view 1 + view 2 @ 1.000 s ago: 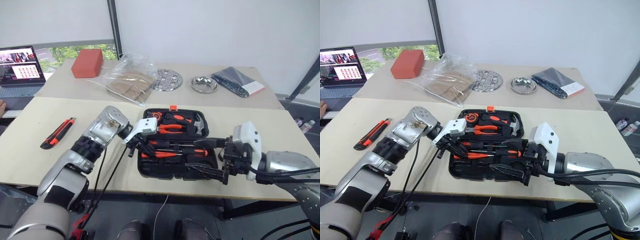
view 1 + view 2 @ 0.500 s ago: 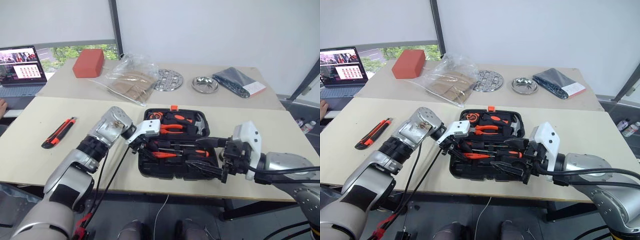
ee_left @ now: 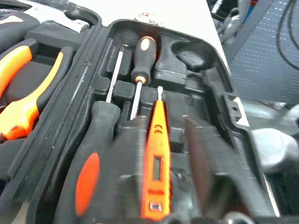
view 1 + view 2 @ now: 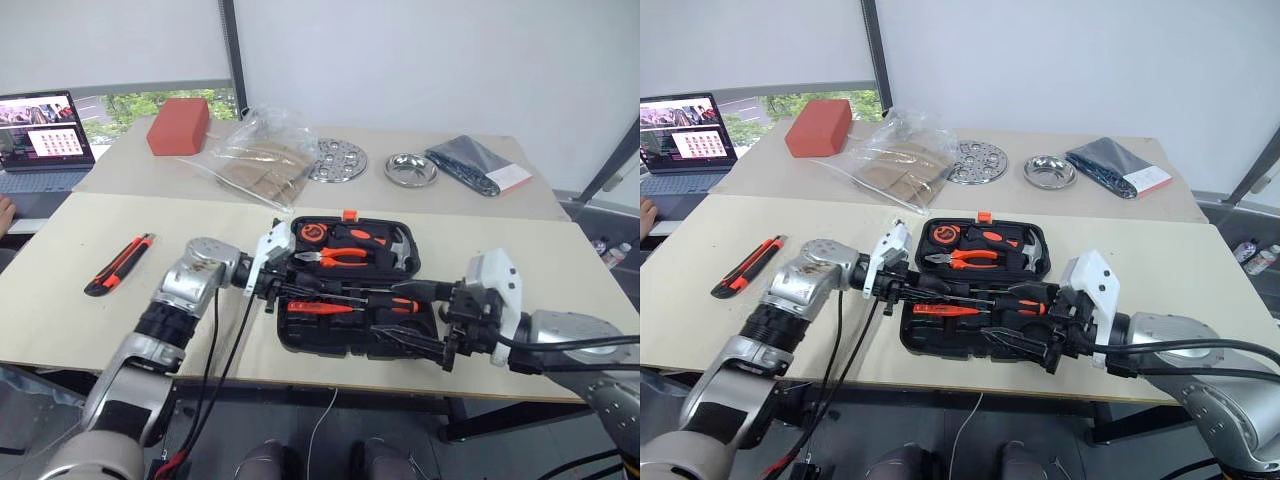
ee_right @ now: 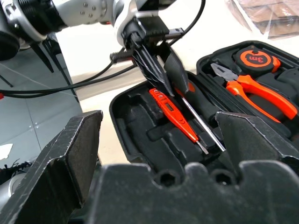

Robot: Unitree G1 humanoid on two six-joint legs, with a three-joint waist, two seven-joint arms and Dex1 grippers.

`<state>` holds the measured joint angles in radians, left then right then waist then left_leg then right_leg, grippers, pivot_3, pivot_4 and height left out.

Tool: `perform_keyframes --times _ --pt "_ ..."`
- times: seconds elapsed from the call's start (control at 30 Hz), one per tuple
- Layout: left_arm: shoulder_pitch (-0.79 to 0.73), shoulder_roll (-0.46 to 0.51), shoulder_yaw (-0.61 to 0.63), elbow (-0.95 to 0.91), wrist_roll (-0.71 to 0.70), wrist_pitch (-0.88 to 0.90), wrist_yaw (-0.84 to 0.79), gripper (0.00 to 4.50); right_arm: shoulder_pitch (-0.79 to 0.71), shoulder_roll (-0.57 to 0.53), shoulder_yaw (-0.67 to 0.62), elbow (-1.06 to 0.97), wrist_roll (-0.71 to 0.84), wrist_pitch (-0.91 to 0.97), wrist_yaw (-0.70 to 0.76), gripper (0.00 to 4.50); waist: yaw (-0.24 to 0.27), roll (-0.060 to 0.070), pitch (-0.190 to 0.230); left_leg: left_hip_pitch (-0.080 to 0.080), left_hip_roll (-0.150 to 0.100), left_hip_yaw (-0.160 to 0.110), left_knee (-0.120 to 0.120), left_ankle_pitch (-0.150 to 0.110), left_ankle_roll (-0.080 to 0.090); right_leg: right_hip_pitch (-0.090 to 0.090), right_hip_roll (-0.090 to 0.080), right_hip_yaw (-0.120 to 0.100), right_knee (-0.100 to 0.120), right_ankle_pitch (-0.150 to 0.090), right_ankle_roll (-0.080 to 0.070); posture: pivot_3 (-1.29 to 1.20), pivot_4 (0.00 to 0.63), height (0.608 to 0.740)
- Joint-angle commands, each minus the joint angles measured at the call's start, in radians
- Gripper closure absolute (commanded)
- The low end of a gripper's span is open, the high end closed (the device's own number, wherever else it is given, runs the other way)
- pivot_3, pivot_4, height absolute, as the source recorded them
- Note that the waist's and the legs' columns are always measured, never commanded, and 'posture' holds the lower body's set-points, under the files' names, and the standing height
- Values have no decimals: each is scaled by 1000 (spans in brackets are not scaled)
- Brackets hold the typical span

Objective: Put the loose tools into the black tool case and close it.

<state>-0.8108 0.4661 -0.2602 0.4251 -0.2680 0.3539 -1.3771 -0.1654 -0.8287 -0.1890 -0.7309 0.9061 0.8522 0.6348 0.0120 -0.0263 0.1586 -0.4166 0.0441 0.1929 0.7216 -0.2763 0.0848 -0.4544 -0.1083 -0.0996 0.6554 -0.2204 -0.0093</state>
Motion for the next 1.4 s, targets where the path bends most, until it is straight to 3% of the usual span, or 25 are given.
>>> perform_keyframes --times 0.03,0.47,0.7,0.77,0.87,0.93,1.03,1.17,1.2,1.27,1.4 --pt "6 -32 8 30 32 -66 44 4450 -20 -4 -11 -1 -8 -30 6 0 0 0 0 0 0 0 0 0 0 0 0 0 0 0 0 0 150 736" --pt "93 4 -104 67 210 -240 45 4450 2 6 -13 6 -18 -24 -5 0 -3 0 -2 2 0 0 -1 0 0 2 0 0 0 0 0 0 150 736" --pt "132 23 -94 37 218 -257 69 4450 -16 6 5 23 -29 -28 6 0 -6 1 -3 12 2 0 -2 -2 2 12 -1 0 -3 0 0 0 150 736" --pt "147 52 -33 -55 150 -171 72 4450 -36 3 22 31 -32 -32 25 0 -10 1 -4 14 3 -1 -7 -3 3 15 -1 0 -9 0 0 0 150 736" --pt "199 126 122 -269 -26 31 77 3693 -87 -15 68 45 -51 -44 85 0 -31 1 -4 14 4 -1 -7 -2 2 14 -1 1 -8 1 -1 0 150 736" --pt "269 195 244 -409 -110 155 129 2918 -134 -26 123 73 -101 -73 136 0 -35 1 -3 12 5 -1 -8 -1 -1 11 1 1 -8 1 -1 0 150 736" --pt "441 277 466 -566 -176 292 253 1755 -225 5 187 143 -140 -107 188 0 -35 1 -3 12 5 -1 -8 0 -2 11 1 1 -8 0 -1 0 150 736" --pt "705 301 752 -683 -205 381 382 299 -317 54 251 226 -174 -144 254 0 -35 2 -3 14 4 0 -11 0 -2 12 0 1 -9 0 0 0 150 736" --pt "769 296 811 -693 -203 385 403 93 -335 65 266 246 -184 -153 275 0 -30 1 -3 13 4 0 -11 0 -2 12 0 0 -9 -1 0 0 150 736" --pt "893 283 913 -690 -192 372 433 93 -371 86 297 288 -203 -173 317 0 -24 2 -3 13 4 0 -11 -1 -3 12 -1 -2 -9 -1 0 0 150 736" --pt "1001 286 995 -654 -185 329 468 93 -412 114 330 348 -239 -200 371 0 -6 2 -2 12 3 0 -11 -6 -13 10 -6 -5 -11 -1 0 0 150 736"
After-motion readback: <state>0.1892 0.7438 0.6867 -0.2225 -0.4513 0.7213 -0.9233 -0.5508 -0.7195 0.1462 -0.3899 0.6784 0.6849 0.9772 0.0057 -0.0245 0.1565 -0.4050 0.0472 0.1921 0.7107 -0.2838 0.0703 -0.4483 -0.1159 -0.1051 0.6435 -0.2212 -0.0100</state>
